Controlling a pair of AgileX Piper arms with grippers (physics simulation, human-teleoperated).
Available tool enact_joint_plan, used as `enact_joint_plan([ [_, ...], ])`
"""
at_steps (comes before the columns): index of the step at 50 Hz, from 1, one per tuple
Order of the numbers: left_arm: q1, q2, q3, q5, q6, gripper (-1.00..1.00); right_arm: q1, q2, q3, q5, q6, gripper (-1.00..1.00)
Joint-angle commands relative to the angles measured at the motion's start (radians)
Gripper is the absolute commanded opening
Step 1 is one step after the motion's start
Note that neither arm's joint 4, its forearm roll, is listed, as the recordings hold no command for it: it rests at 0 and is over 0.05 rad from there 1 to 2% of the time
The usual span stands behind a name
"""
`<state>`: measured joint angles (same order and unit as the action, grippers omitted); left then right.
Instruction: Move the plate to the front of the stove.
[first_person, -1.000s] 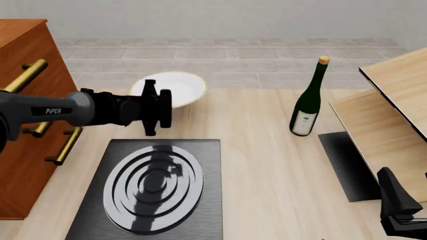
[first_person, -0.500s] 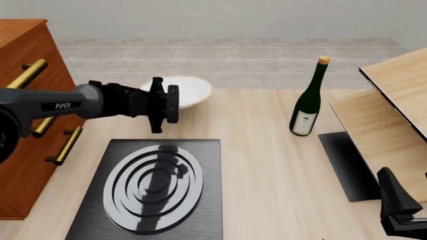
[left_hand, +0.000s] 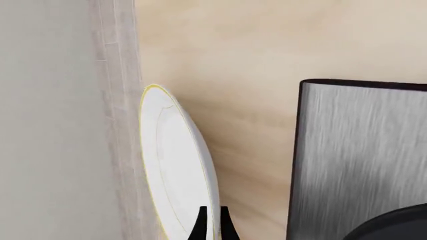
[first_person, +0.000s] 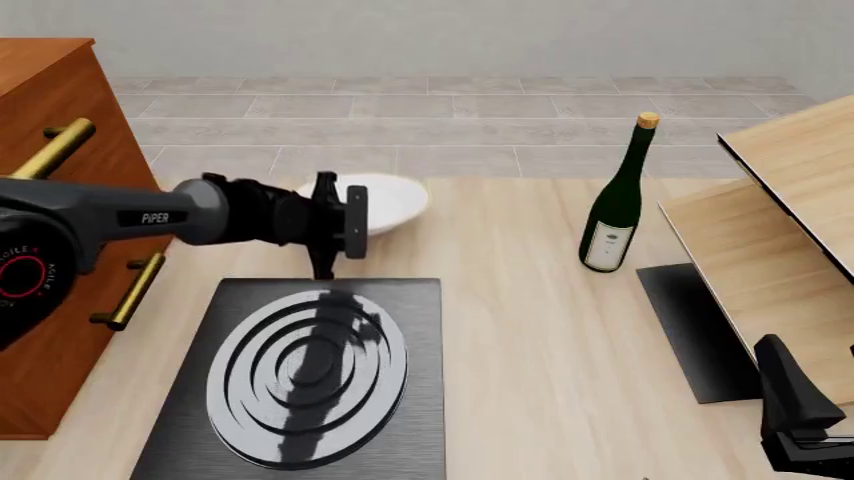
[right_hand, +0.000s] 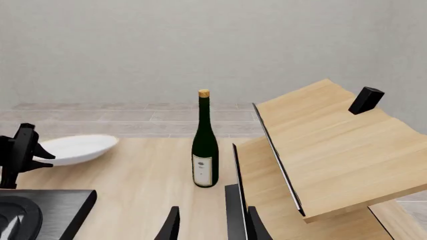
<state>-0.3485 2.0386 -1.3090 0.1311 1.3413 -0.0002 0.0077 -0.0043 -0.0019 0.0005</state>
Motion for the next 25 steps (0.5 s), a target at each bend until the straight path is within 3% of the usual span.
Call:
enact_joint_plan([
  [1, -0.032, -0.015, 0.007, 0.011, -0.026, -1.0, 0.0, 0.0, 0.0, 0.0, 0.0, 1.0],
  [25, -0.023, -0.004, 0.029, 0.002, -0.034, -1.0, 0.0, 0.0, 0.0, 0.0, -0.001, 1.0],
])
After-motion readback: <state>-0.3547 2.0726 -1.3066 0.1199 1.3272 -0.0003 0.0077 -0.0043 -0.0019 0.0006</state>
